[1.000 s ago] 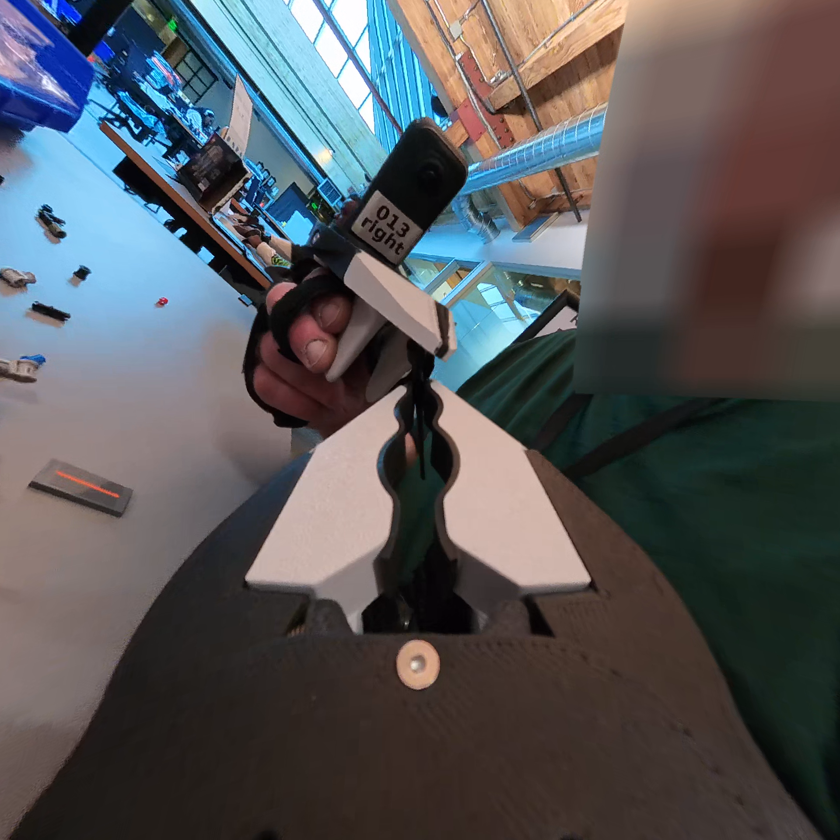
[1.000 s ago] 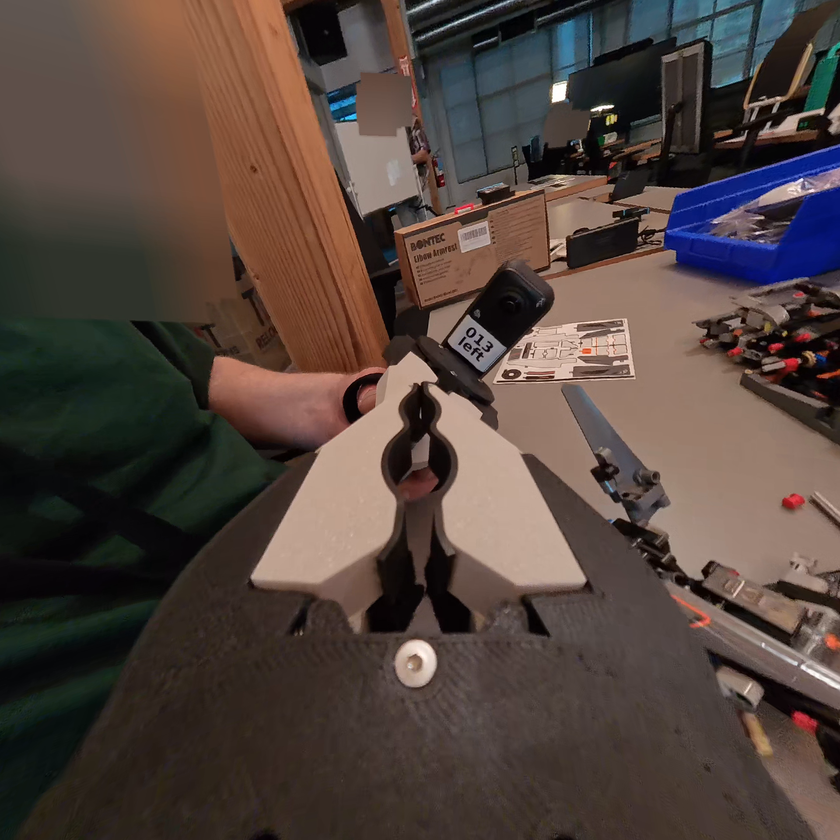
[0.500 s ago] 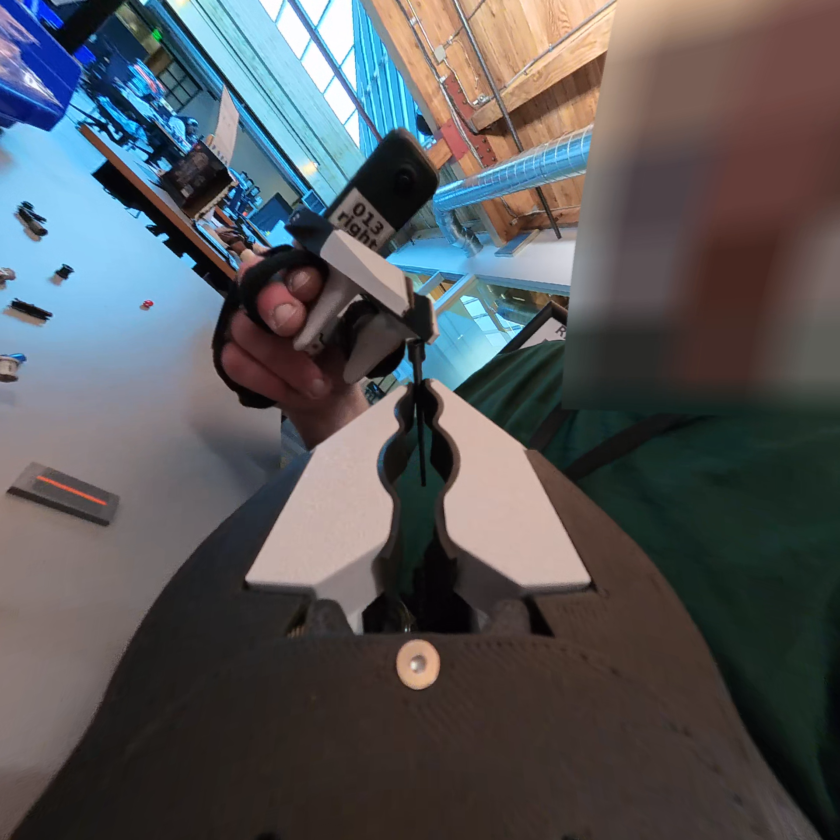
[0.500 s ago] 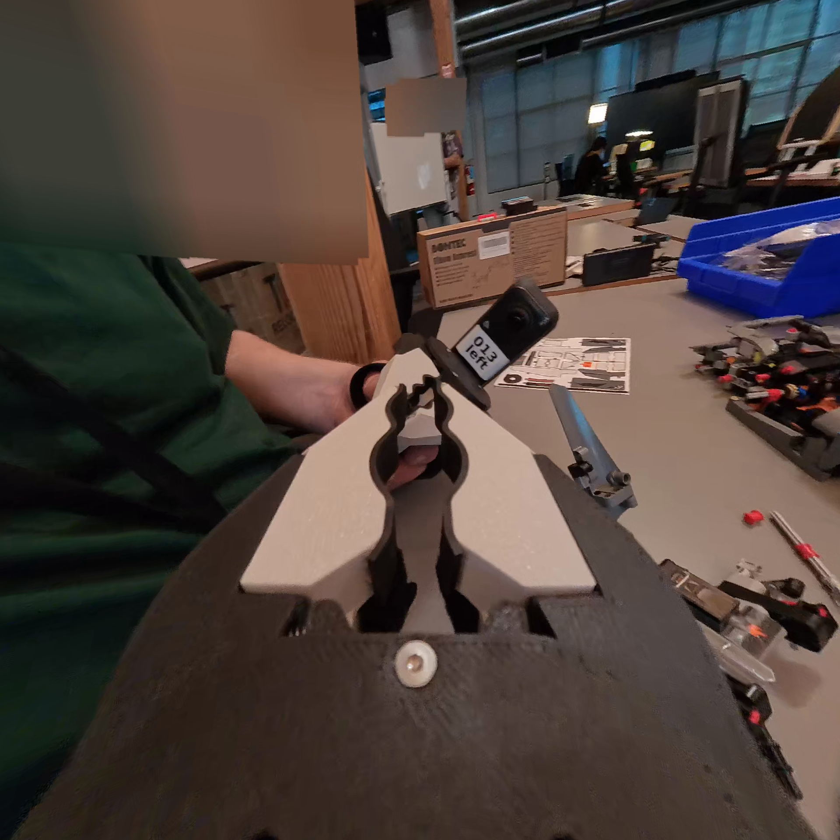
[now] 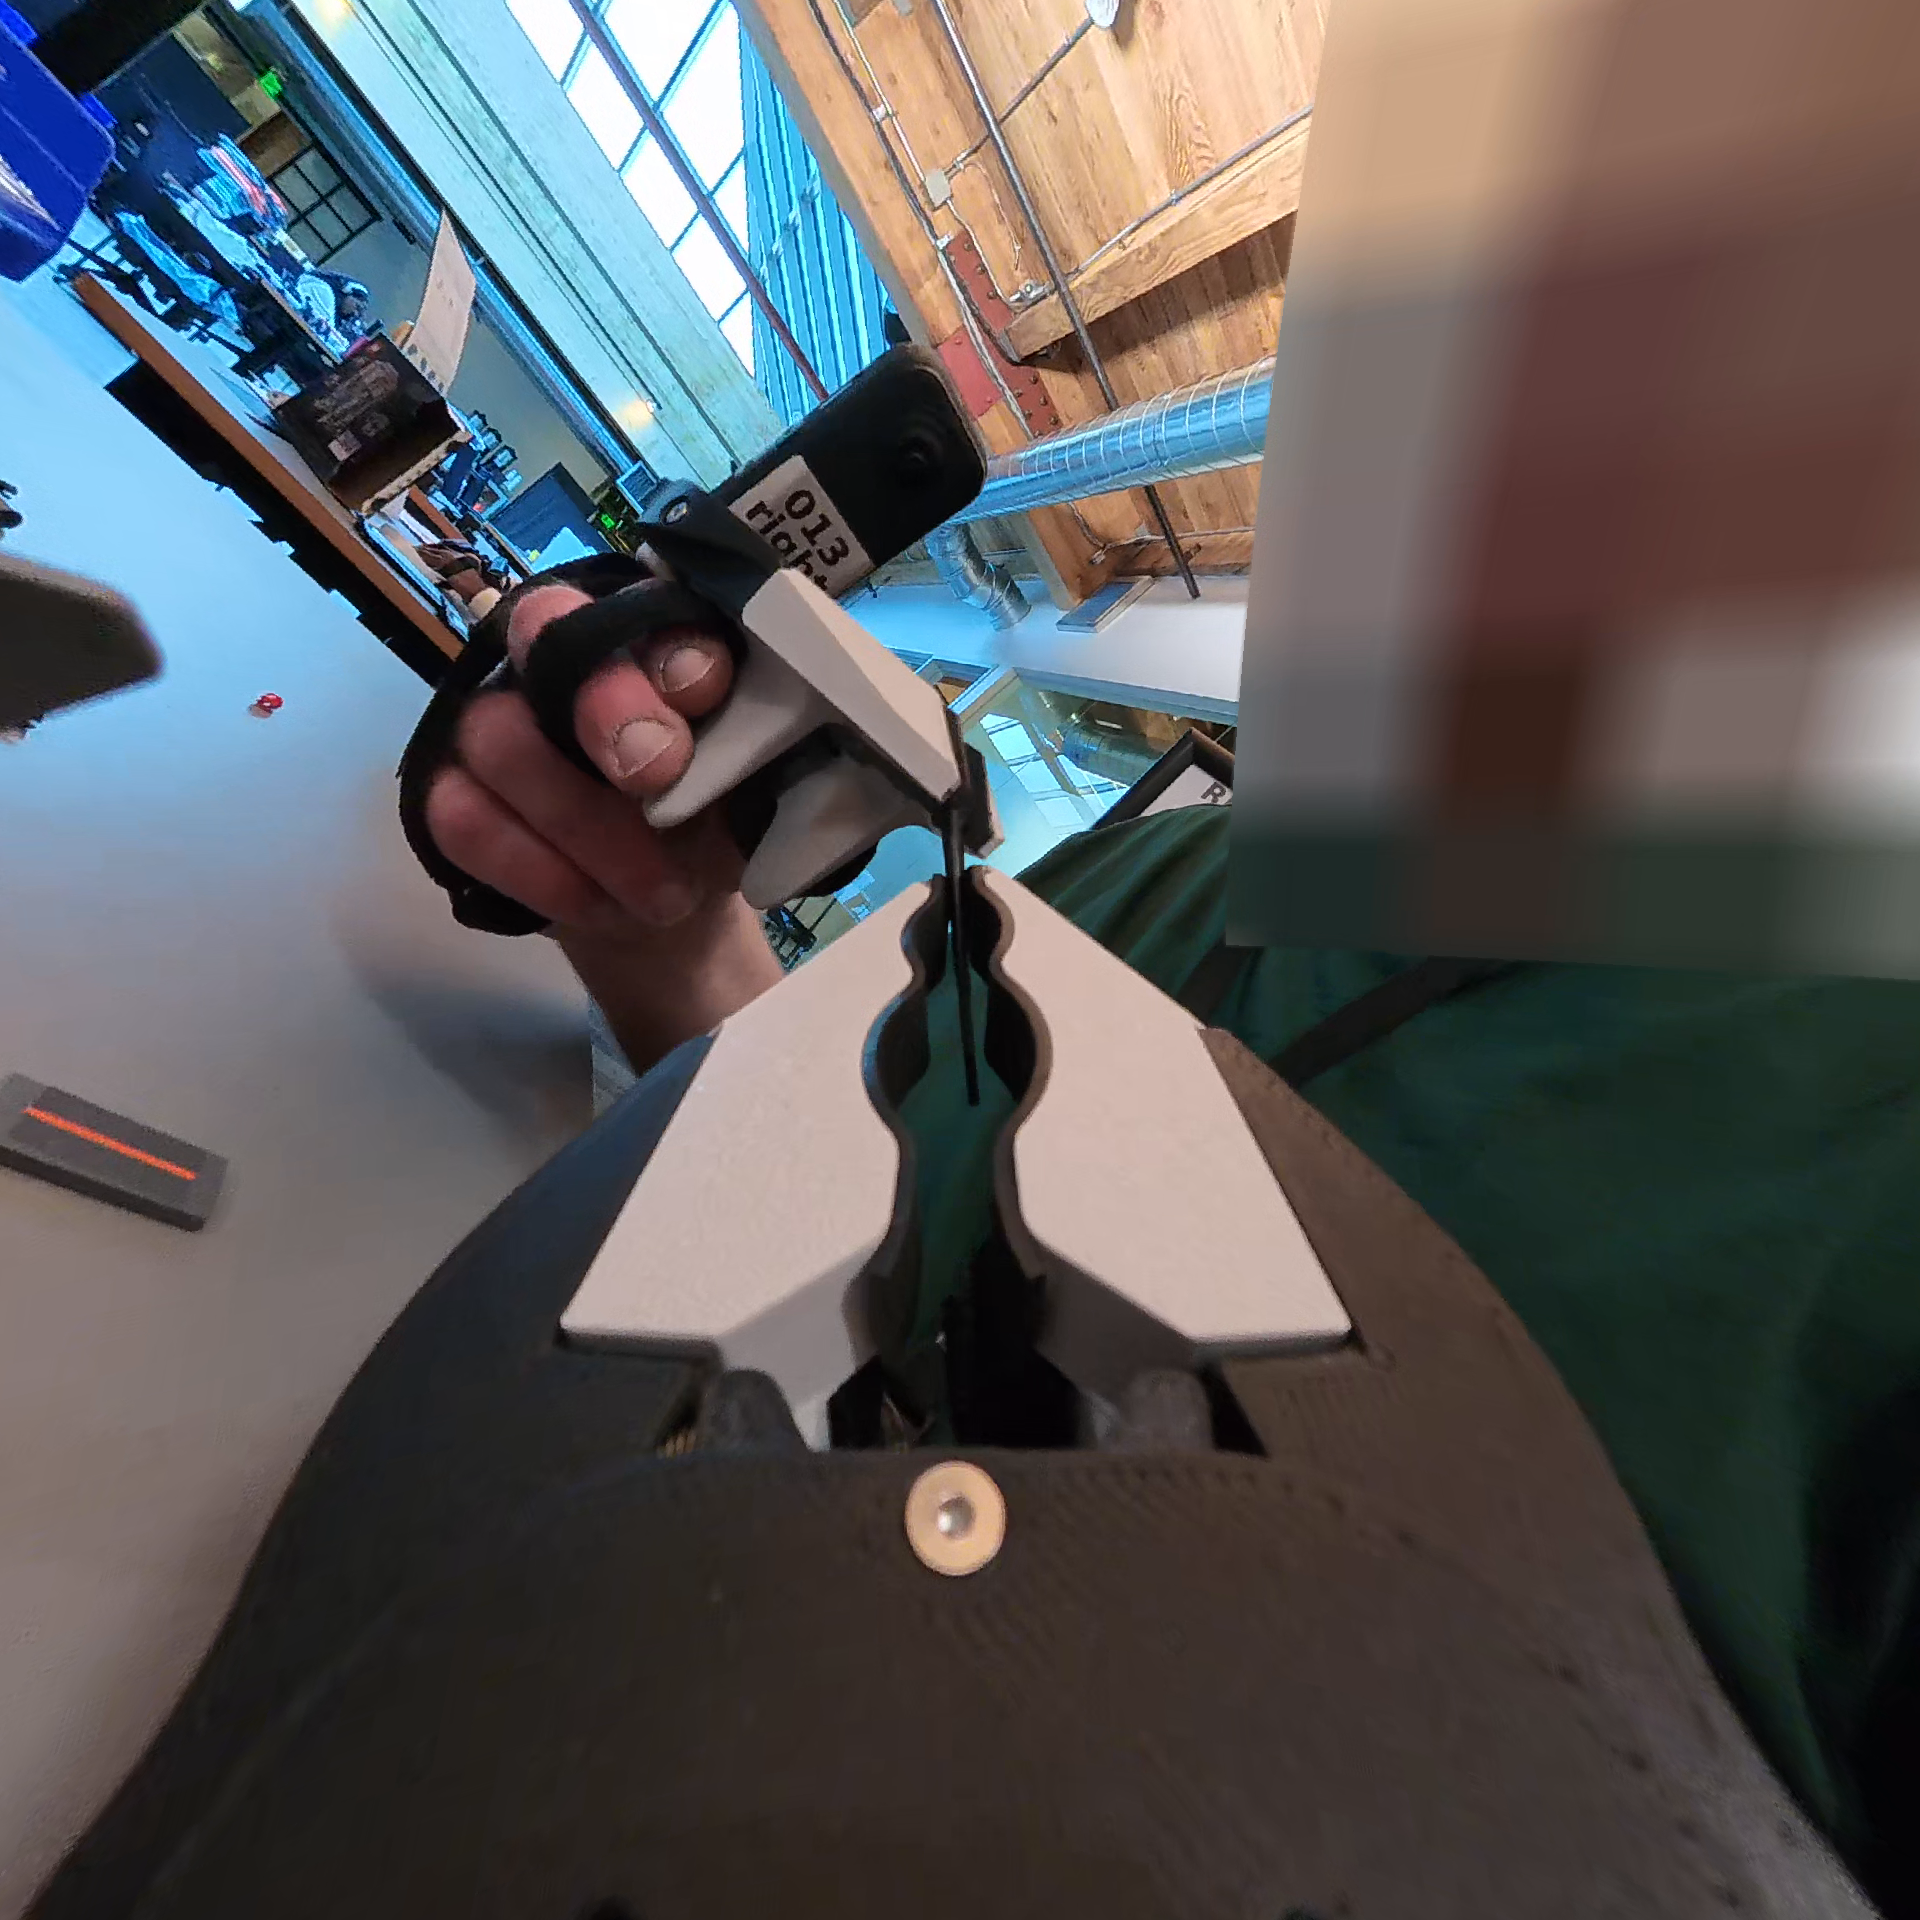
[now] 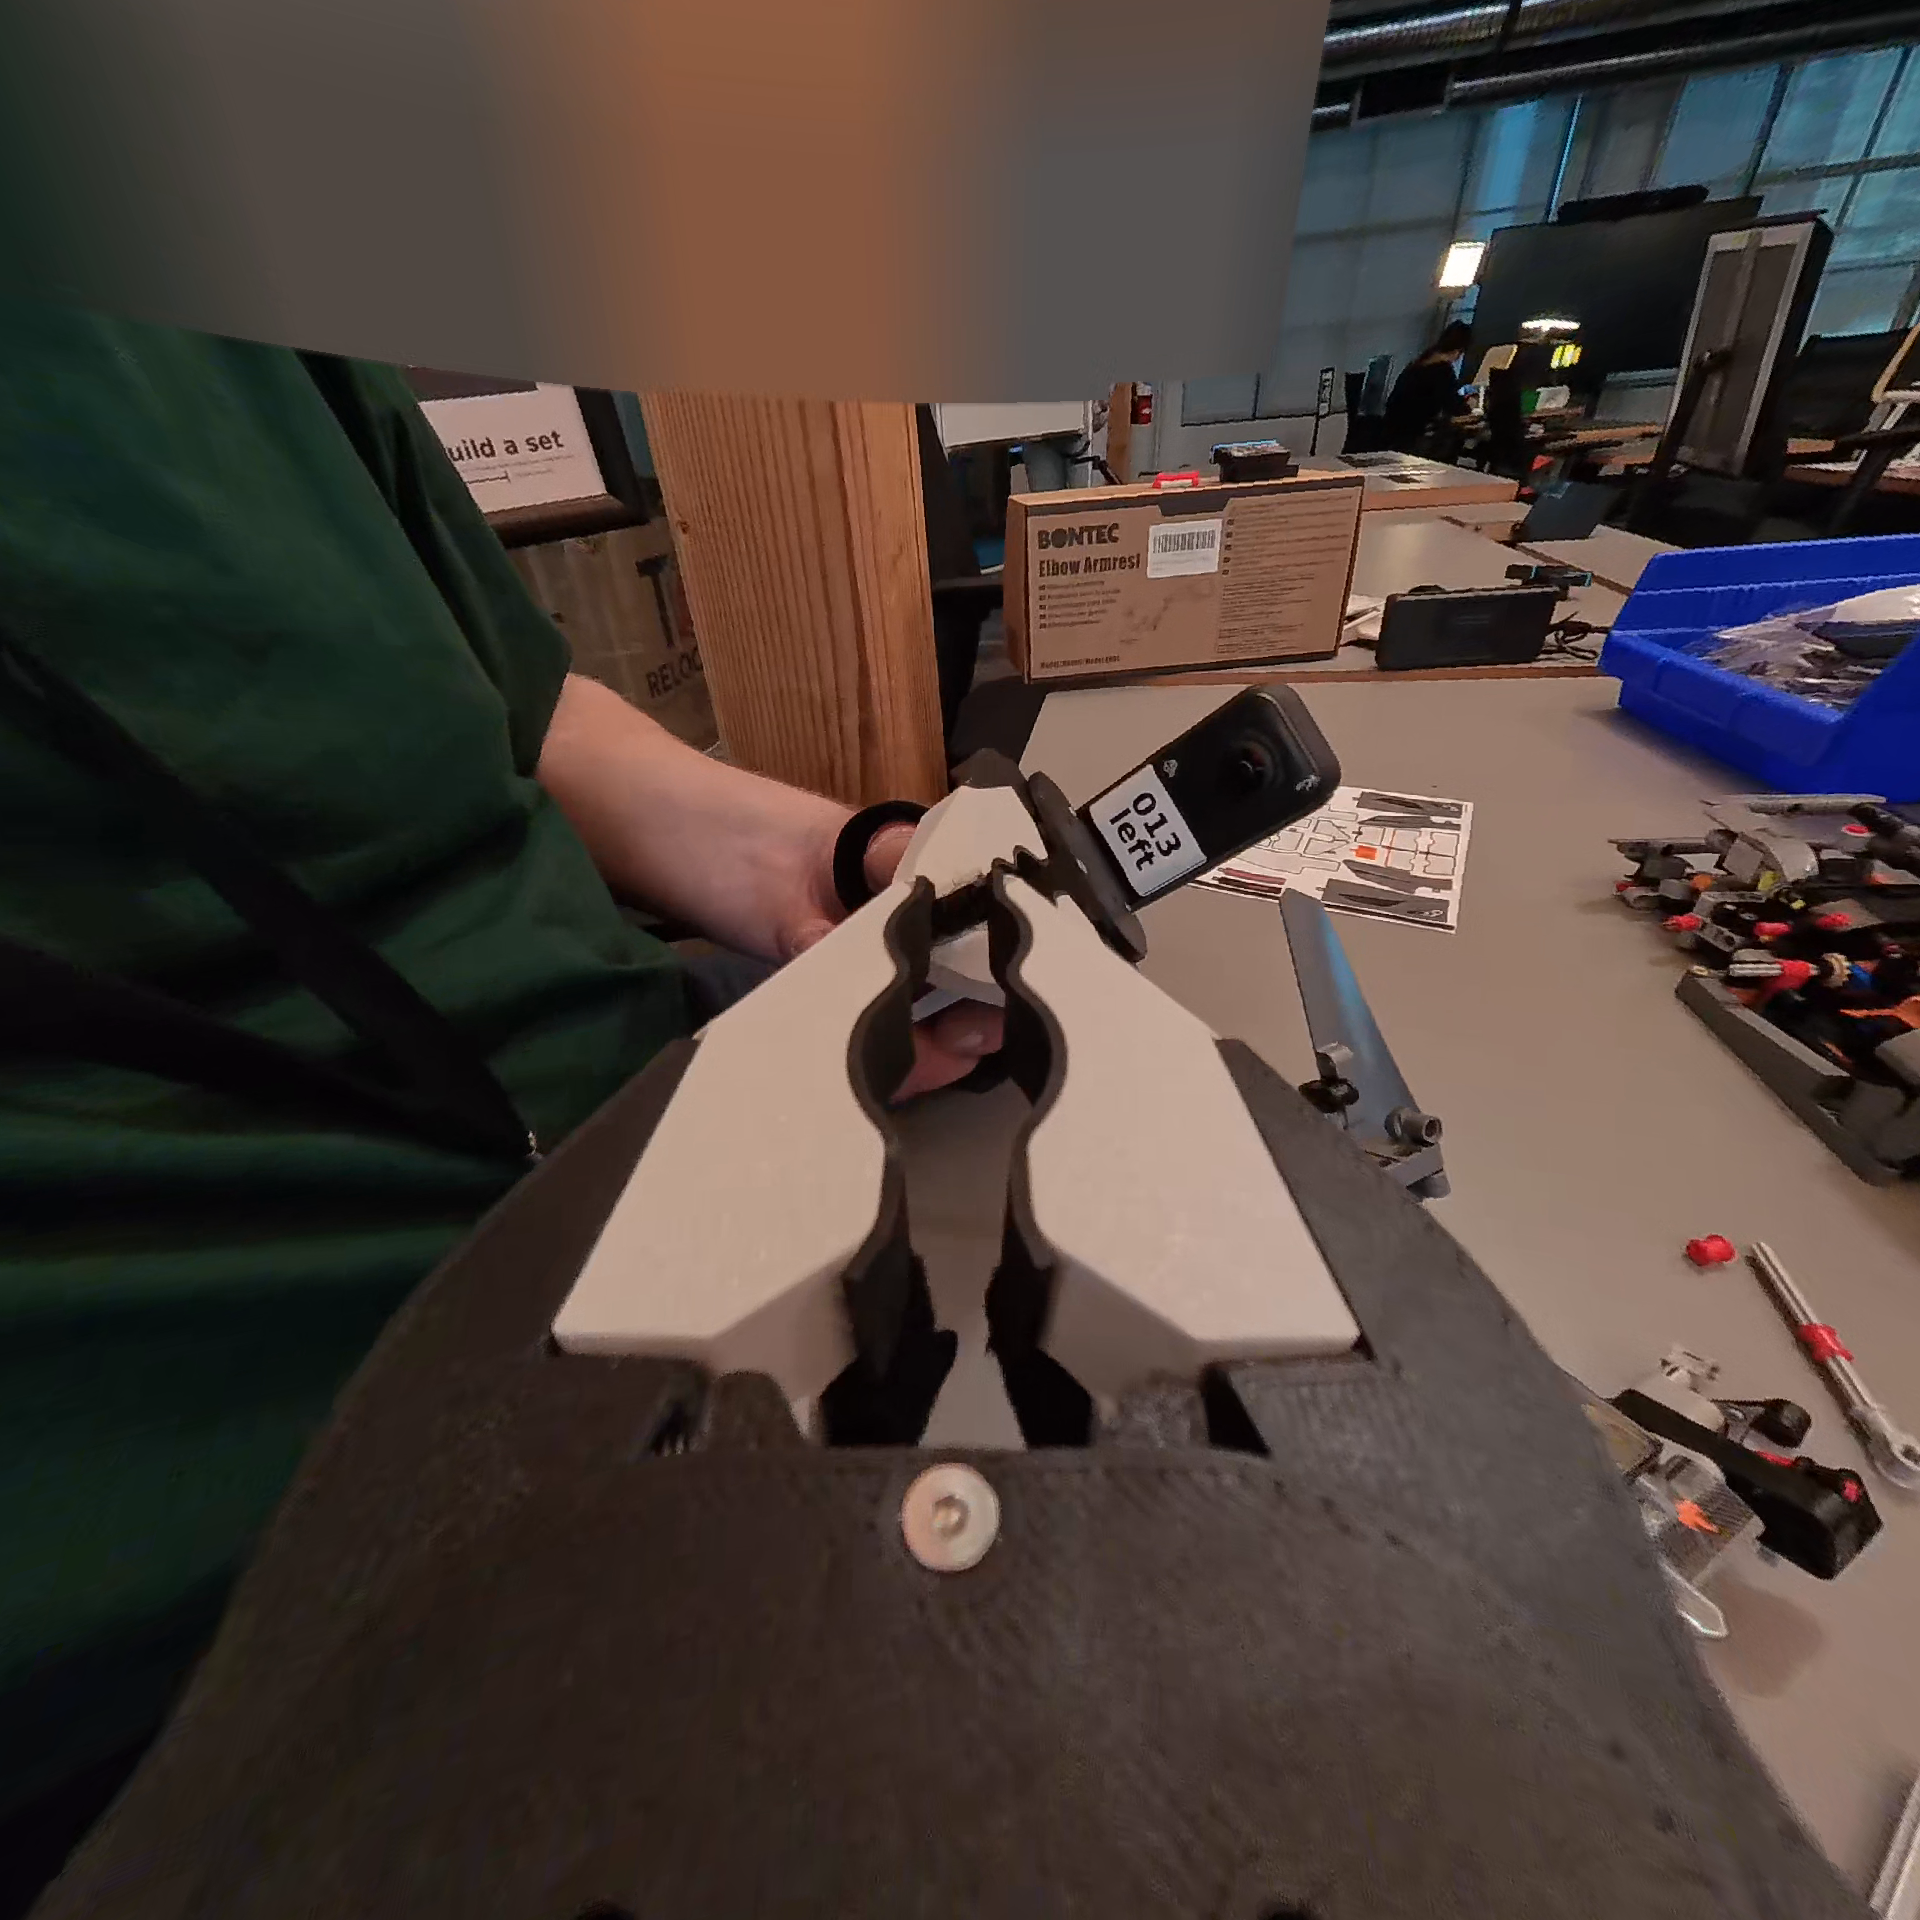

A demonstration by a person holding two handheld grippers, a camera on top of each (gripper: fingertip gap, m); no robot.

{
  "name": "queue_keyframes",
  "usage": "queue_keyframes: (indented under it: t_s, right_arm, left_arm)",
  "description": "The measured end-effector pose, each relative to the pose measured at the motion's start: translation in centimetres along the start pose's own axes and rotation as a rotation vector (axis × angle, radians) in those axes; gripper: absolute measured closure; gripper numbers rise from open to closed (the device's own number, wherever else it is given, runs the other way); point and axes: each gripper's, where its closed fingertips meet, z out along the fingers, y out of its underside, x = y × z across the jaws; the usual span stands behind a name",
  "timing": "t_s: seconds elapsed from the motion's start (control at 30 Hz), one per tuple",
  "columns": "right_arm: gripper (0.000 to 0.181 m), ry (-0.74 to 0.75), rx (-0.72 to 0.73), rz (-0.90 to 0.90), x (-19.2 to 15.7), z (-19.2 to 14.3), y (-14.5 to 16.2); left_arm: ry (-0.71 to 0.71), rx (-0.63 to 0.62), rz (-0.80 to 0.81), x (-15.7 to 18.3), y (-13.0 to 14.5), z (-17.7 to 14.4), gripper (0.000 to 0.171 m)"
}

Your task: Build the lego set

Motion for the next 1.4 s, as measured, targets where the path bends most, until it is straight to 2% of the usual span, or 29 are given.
queue_keyframes:
  t_s: [0.07,0.17,0.23,0.33,0.43,0.5,0.57,0.63,0.73,0.77,0.83,1.0,1.07,1.2,1.27,1.4]
  right_arm:
    - [0.173,0.025,0.005,0.029,0.6,-0.1,0.0]
    - [0.173,0.071,0.017,0.129,1.9,-0.4,0.3]
    - [0.173,0.111,0.029,0.217,2.8,-0.6,0.6]
    - [0.173,0.158,0.041,0.338,3.9,-0.8,1.3]
    - [0.173,0.186,0.033,0.423,4.3,-0.4,2.1]
    - [0.173,0.200,0.051,0.491,4.6,0.0,2.4]
    - [0.173,0.212,0.056,0.535,5.0,0.2,2.8]
    - [0.173,0.216,0.062,0.565,5.2,0.2,3.0]
    - [0.172,0.239,0.054,0.565,5.5,0.5,3.3]
    - [0.164,0.258,0.051,0.551,5.8,0.4,3.3]
    - [0.164,0.290,0.026,0.490,6.1,0.1,3.3]
    - [0.166,0.412,-0.120,0.308,7.4,-1.1,4.1]
    - [0.166,0.459,-0.183,0.258,8.3,-1.6,4.6]
    - [0.165,0.466,-0.291,0.179,9.1,-1.2,5.1]
    - [0.165,0.455,-0.332,0.143,9.6,-0.8,5.0]
    - [0.164,0.397,-0.430,0.106,11.3,-0.2,5.2]
  left_arm:
    - [-0.024,0.024,0.012,-0.3,-0.4,-0.1,0.170]
    - [-0.182,0.094,0.118,-1.4,-1.8,-1.1,0.147]
    - [-0.359,0.106,0.283,-2.1,-2.3,-2.1,0.135]
    - [-0.594,0.031,0.548,-2.4,-1.9,-3.0,0.130]
    - [-0.855,-0.137,0.863,-3.3,-1.2,-3.7,0.137]
    - [-0.940,-0.257,1.016,-3.8,-0.6,-3.5,0.142]
    - [-1.088,-0.330,1.123,-4.8,-1.0,-4.4,0.161]
    - [-1.140,-0.343,1.178,-4.9,-1.4,-4.8,0.163]
    - [-1.143,-0.345,1.156,-4.9,-1.5,-5.2,0.168]
    - [-1.142,-0.347,1.145,-4.8,-1.4,-5.4,0.171]
    - [-1.099,-0.351,1.035,-5.0,-0.9,-5.4,0.171]
    - [-1.064,-0.265,0.740,-6.1,-1.2,-7.4,0.171]
    - [-1.067,-0.305,0.615,-7.4,-0.4,-8.5,0.171]
    - [-1.165,-0.380,0.600,-8.9,-0.2,-9.9,0.171]
    - [-1.169,-0.410,0.593,-9.2,-0.2,-9.9,0.171]
    - [-1.151,-0.396,0.542,-9.8,-0.5,-10.0,0.171]
